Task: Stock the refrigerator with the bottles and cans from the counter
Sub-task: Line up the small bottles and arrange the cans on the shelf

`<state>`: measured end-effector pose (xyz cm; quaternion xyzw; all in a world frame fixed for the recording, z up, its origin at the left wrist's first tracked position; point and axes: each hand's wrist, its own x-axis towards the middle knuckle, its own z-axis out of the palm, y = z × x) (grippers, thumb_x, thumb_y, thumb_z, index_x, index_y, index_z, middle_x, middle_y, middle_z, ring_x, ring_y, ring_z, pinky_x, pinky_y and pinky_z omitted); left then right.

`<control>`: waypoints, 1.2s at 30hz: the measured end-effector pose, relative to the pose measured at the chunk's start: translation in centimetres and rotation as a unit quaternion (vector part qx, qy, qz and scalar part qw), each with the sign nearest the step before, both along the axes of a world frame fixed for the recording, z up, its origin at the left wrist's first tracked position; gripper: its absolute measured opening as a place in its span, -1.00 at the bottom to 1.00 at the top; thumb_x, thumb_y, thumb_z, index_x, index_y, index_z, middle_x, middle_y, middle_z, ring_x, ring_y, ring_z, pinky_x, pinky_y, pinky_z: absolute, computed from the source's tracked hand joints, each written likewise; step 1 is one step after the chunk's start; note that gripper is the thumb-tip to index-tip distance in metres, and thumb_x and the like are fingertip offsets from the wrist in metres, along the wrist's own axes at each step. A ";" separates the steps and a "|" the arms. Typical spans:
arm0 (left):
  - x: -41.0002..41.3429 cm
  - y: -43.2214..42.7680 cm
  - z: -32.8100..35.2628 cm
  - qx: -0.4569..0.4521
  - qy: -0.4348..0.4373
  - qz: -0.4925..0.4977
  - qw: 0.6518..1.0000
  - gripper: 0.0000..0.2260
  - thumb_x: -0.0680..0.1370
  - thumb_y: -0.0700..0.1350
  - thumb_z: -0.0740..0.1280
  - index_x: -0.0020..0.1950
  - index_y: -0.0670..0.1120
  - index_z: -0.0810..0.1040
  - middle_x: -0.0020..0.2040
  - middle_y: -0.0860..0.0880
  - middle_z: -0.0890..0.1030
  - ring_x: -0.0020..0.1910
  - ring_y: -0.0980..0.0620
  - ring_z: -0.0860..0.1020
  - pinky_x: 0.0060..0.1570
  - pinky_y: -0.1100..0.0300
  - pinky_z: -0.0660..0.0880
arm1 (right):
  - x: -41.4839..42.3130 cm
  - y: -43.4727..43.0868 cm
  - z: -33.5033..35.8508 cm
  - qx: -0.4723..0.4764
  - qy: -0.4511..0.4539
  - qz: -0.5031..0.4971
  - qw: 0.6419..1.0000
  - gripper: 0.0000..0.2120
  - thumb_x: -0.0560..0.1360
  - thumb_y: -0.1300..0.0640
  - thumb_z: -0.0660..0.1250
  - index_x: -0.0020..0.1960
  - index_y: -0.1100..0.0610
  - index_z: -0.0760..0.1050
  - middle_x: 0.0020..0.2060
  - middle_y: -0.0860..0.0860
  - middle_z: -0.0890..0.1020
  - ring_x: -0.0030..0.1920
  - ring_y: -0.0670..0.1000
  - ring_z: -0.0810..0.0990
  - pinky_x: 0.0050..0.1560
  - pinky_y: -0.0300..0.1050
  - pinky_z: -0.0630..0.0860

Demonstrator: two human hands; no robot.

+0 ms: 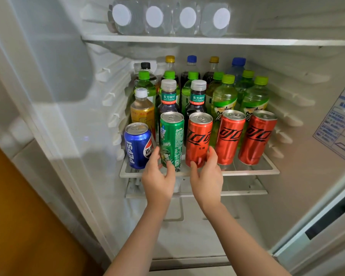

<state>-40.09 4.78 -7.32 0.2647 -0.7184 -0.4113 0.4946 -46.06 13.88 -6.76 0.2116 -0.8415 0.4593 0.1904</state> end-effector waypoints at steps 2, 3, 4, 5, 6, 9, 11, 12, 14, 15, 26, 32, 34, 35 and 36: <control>-0.1 0.1 0.0 -0.001 -0.008 0.000 1.000 -0.51 0.47 -0.25 0.38 0.40 -0.16 0.42 0.22 -0.05 0.58 0.11 0.02 0.58 0.11 0.17 0.53 | 0.0 0.2 0.0 -0.012 -0.004 0.008 1.000 -0.52 0.48 0.18 0.31 0.35 0.21 0.27 0.01 0.07 0.59 -0.01 0.15 0.56 -0.09 -0.06 0.41; -0.1 0.1 0.1 -0.002 -0.012 0.001 1.000 -0.50 0.47 -0.23 0.40 0.40 -0.15 0.41 0.21 -0.01 0.57 0.11 0.05 0.56 0.11 0.18 0.52 | -0.1 0.2 0.1 -0.018 -0.007 0.009 1.000 -0.54 0.47 0.17 0.32 0.33 0.19 0.28 0.01 0.05 0.59 -0.01 0.12 0.56 -0.09 -0.08 0.41; -0.1 0.2 0.2 -0.003 -0.015 0.004 1.000 -0.48 0.45 -0.22 0.42 0.40 -0.14 0.40 0.19 0.04 0.56 0.12 0.08 0.54 0.11 0.22 0.48 | -0.1 0.1 0.1 -0.022 -0.010 0.007 1.000 -0.53 0.45 0.15 0.35 0.31 0.18 0.30 0.02 0.04 0.59 0.00 0.10 0.56 -0.08 -0.10 0.41; -0.1 0.3 0.3 -0.003 -0.017 0.008 1.000 -0.46 0.44 -0.21 0.43 0.40 -0.14 0.40 0.16 0.08 0.55 0.12 0.10 0.52 0.11 0.24 0.44 | -0.1 0.0 0.2 -0.026 -0.013 0.002 1.000 -0.51 0.42 0.13 0.39 0.30 0.16 0.31 0.03 0.03 0.59 0.02 0.08 0.55 -0.06 -0.11 0.41; 0.0 0.3 0.4 -0.005 -0.022 0.012 1.000 -0.45 0.42 -0.20 0.45 0.39 -0.15 0.40 0.15 0.06 0.55 0.12 0.10 0.51 0.10 0.25 0.41 | -0.2 0.0 0.3 -0.027 -0.018 -0.004 0.999 -0.48 0.39 0.10 0.43 0.28 0.14 0.33 0.04 0.02 0.58 0.03 0.07 0.55 -0.05 -0.13 0.41; 0.1 0.4 0.5 -0.039 -0.057 0.027 0.997 -0.46 0.41 -0.14 0.47 0.36 -0.16 0.43 0.21 -0.08 0.54 0.16 0.02 0.51 0.11 0.22 0.40 | -0.4 0.0 0.4 -0.026 -0.017 -0.023 0.999 -0.43 0.34 0.06 0.49 0.26 0.14 0.37 0.08 0.03 0.55 0.09 0.06 0.52 0.00 -0.13 0.41; 0.0 0.6 0.7 -0.053 -0.075 0.029 0.995 -0.49 0.41 -0.12 0.46 0.34 -0.14 0.46 0.21 -0.06 0.53 0.18 0.01 0.50 0.07 0.23 0.39 | -0.5 0.1 0.4 -0.017 -0.003 -0.025 1.000 -0.42 0.35 0.07 0.50 0.28 0.18 0.37 0.12 0.07 0.53 0.14 0.09 0.50 0.02 -0.11 0.41; 0.0 0.6 0.8 -0.054 -0.078 0.026 0.995 -0.51 0.42 -0.11 0.45 0.33 -0.13 0.46 0.21 -0.04 0.53 0.17 0.02 0.50 0.06 0.25 0.38 | -0.5 0.2 0.3 -0.012 0.004 -0.022 1.000 -0.42 0.36 0.08 0.49 0.30 0.20 0.36 0.14 0.08 0.53 0.15 0.10 0.50 0.03 -0.10 0.41; -0.2 0.7 1.0 -0.042 -0.088 0.014 0.995 -0.53 0.44 -0.10 0.43 0.32 -0.10 0.42 0.20 0.00 0.55 0.16 0.03 0.50 0.03 0.26 0.37 | -0.6 0.3 0.2 -0.002 0.014 -0.011 1.000 -0.42 0.39 0.10 0.46 0.33 0.21 0.35 0.17 0.09 0.53 0.18 0.11 0.50 0.05 -0.09 0.42; -0.3 0.7 1.0 -0.033 -0.093 0.007 0.995 -0.53 0.45 -0.09 0.42 0.32 -0.09 0.40 0.19 0.01 0.55 0.15 0.04 0.51 0.01 0.25 0.38 | -0.7 0.4 0.2 0.002 0.017 -0.004 1.000 -0.42 0.41 0.11 0.45 0.35 0.21 0.34 0.19 0.09 0.53 0.19 0.12 0.50 0.07 -0.08 0.43; -1.7 1.8 1.1 -0.034 -0.090 0.090 0.991 -0.47 0.32 -0.02 0.53 0.20 -0.15 0.43 0.12 -0.08 0.48 0.09 -0.06 0.49 0.00 0.10 0.42 | -1.2 1.9 -0.3 -0.008 0.005 0.050 0.999 -0.48 0.43 0.13 0.42 0.31 0.20 0.32 0.14 0.06 0.54 0.13 0.06 0.50 -0.01 -0.22 0.34; -1.1 1.4 0.8 -0.012 -0.060 0.036 0.997 -0.42 0.37 -0.13 0.48 0.35 -0.13 0.39 0.19 -0.01 0.56 0.13 0.09 0.49 -0.02 0.25 0.35 | -1.6 1.5 -0.1 -0.023 0.001 0.028 0.999 -0.48 0.36 0.08 0.51 0.22 0.16 0.38 0.05 0.02 0.56 0.06 0.04 0.52 -0.04 -0.22 0.35; -1.1 1.2 0.9 -0.026 -0.060 0.028 0.997 -0.47 0.38 -0.10 0.49 0.31 -0.13 0.44 0.14 -0.01 0.58 0.10 0.06 0.50 0.01 0.23 0.40 | -1.6 1.4 -0.2 -0.010 0.013 0.023 1.000 -0.48 0.38 0.09 0.48 0.25 0.19 0.37 0.06 0.05 0.57 0.06 0.08 0.54 -0.05 -0.19 0.37; -1.1 1.1 1.1 -0.030 -0.059 0.029 0.997 -0.50 0.37 -0.09 0.50 0.27 -0.12 0.47 0.10 0.00 0.58 0.07 0.05 0.51 0.01 0.21 0.42 | -1.5 1.3 -0.3 -0.003 0.022 0.022 1.000 -0.48 0.40 0.11 0.47 0.28 0.21 0.37 0.08 0.07 0.58 0.07 0.10 0.54 -0.04 -0.18 0.37; -1.2 1.1 1.2 -0.031 -0.056 0.035 0.997 -0.52 0.36 -0.08 0.51 0.23 -0.12 0.49 0.07 0.02 0.57 0.04 0.05 0.51 -0.01 0.19 0.44 | -1.5 1.3 -0.3 0.002 0.031 0.021 0.999 -0.48 0.41 0.13 0.46 0.30 0.22 0.37 0.10 0.09 0.58 0.08 0.12 0.55 -0.04 -0.18 0.36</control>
